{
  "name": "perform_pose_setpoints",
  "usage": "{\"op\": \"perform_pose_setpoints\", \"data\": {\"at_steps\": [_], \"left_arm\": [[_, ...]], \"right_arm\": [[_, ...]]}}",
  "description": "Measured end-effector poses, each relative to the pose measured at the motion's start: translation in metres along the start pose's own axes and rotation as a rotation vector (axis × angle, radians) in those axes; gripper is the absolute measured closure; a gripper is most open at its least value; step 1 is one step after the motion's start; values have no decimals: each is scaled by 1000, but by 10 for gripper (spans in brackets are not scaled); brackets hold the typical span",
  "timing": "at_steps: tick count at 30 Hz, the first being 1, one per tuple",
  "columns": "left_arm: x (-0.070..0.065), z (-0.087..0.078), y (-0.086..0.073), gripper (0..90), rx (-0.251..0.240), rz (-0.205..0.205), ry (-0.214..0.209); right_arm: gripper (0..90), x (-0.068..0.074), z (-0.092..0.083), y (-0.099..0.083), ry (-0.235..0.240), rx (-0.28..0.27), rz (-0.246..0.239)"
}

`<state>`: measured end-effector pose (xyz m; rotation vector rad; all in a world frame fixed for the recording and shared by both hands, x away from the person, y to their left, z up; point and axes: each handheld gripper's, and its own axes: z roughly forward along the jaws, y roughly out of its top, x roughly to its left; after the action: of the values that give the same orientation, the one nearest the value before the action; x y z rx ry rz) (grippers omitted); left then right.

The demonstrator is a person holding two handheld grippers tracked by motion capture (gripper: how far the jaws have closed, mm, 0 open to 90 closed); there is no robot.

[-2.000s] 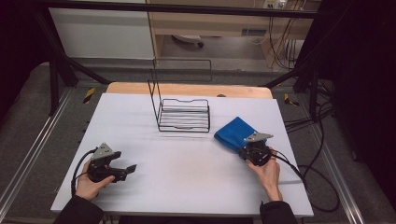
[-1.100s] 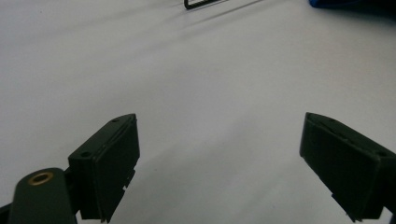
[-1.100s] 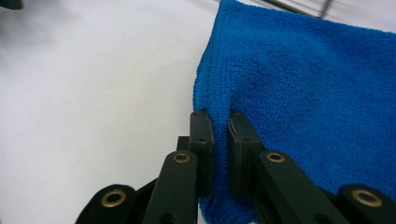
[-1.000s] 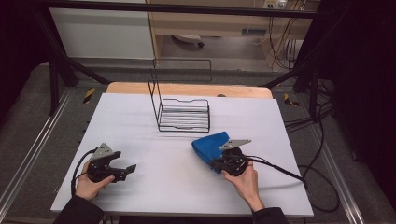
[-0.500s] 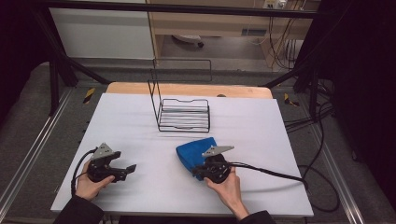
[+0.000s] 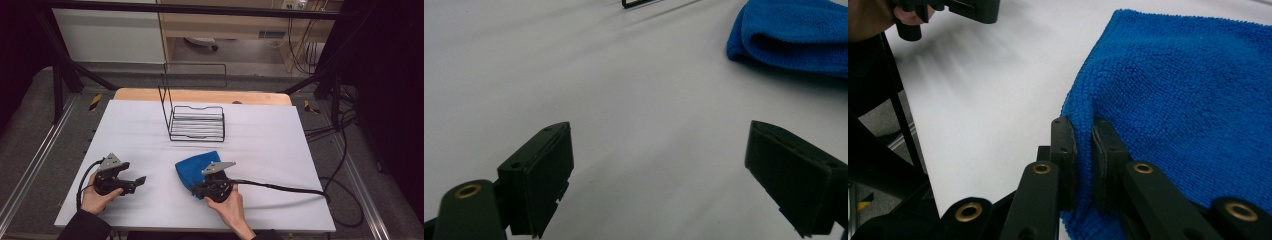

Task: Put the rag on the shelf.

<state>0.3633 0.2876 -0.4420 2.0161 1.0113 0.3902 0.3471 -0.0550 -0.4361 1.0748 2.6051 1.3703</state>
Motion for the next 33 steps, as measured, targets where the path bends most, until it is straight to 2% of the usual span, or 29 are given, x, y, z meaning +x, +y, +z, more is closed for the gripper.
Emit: {"op": "perform_pose_setpoints", "data": {"at_steps": [4,6,7,8,10,12,13,14,16,17,18,21,25,26,27,28,31,33], "left_arm": [[0,0,0,122,0,1,-1],[0,0,0,121,1,1,-2],[0,0,0,121,0,1,-2],[0,0,0,121,2,3,-2],[0,-1,0,121,1,2,-2],[0,-1,0,121,2,3,-2],[0,-1,0,121,2,3,-3],[0,-1,0,121,2,4,-3],[0,-1,0,121,1,4,-3],[0,-1,0,121,1,4,-3],[0,-1,0,121,1,4,-3],[0,-1,0,121,2,3,-3],[0,-1,0,121,4,4,-3],[-1,-1,0,121,4,5,-3],[-1,-1,0,120,5,5,-3],[-1,-1,0,120,4,5,-3],[-1,-1,0,120,3,5,-5],[-1,-1,0,120,3,6,-5]], "right_arm": [[807,1,8,-2,4,11,-2],[752,1,10,-3,8,7,0],[752,1,10,-3,8,7,0],[637,1,8,-2,20,-11,-1],[570,1,4,2,23,-27,-9],[502,0,-4,6,0,-44,-37],[502,0,-4,6,0,-44,-37],[453,-3,-13,10,-26,-66,-54],[444,-10,-24,12,-60,-85,-66],[444,-10,-24,12,-60,-85,-66],[440,-23,-35,11,-106,-90,-56],[465,-43,-50,4,-196,-78,-46],[520,-64,-58,-12,-217,-40,21],[520,-64,-58,-12,-217,-40,21],[543,-67,-55,-18,-221,-9,16],[543,-67,-55,-18,-221,-9,16],[593,-69,-47,-24,-221,48,9],[616,-69,-45,-26,-218,57,10]]}}
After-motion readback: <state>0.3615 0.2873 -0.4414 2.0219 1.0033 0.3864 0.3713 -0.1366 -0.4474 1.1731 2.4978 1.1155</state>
